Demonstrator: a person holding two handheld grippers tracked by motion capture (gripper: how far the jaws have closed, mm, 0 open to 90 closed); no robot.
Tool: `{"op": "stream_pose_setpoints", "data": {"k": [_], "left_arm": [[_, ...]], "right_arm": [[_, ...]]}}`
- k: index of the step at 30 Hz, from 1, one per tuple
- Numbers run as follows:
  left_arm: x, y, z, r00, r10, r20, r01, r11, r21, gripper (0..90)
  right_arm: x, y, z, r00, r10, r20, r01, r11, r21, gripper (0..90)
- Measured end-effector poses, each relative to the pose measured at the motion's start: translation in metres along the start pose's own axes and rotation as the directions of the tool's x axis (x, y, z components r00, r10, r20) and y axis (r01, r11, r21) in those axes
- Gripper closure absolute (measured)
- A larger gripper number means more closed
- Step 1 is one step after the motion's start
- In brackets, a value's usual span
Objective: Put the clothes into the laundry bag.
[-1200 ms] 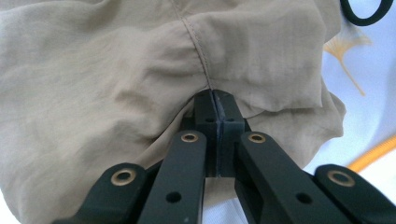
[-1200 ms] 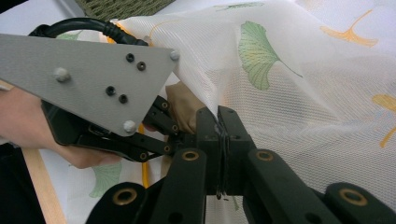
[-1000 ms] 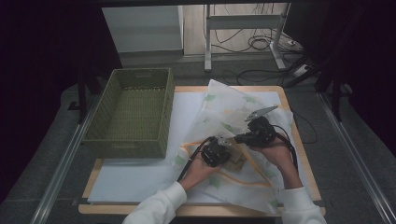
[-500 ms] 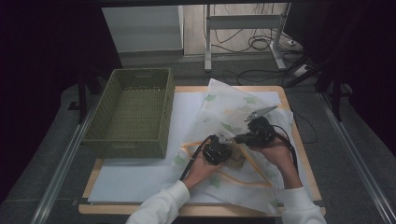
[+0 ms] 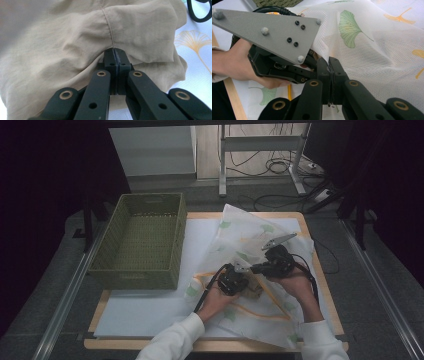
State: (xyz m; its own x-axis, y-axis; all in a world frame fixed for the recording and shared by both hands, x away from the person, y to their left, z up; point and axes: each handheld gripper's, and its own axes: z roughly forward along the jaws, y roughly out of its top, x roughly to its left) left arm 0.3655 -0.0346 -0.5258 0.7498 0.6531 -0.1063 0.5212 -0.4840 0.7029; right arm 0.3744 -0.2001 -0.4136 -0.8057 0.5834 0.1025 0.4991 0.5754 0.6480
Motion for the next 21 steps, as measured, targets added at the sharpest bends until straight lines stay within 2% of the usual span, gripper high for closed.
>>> {"op": "stream_pose_setpoints", "data": {"k": [2, 9, 16, 21], "left_arm": [[0.0006, 0.0019, 0.0, 1.0, 0.007, 0.0, -0.007, 0.9999, 0.011, 90.0], [0.0012, 0.0026, 0.0019, 0.9999, -0.012, -0.002, 0.012, 0.9999, 0.0, 90.0], [0.0023, 0.0033, 0.0019, 0.9999, -0.012, -0.003, 0.012, 0.9999, 0.0, 90.0], [0.0, -0.0003, -0.0053, 0.9994, -0.024, 0.025, 0.024, 0.9997, -0.002, 90.0]], "right_arm": [[0.0, -0.0001, -0.0001, 1.0, 0.003, 0.0, -0.003, 1.0, 0.001, 87.2], [-0.0015, -0.001, 0.0, 0.9999, 0.011, 0.001, -0.011, 1.0, 0.002, 87.2], [-0.0012, -0.001, 0.0003, 1.0, 0.01, 0.001, -0.01, 1.0, 0.003, 87.2], [-0.0018, -0.0014, 0.001, 0.9999, 0.011, -0.001, -0.011, 1.0, 0.003, 87.2]]}}
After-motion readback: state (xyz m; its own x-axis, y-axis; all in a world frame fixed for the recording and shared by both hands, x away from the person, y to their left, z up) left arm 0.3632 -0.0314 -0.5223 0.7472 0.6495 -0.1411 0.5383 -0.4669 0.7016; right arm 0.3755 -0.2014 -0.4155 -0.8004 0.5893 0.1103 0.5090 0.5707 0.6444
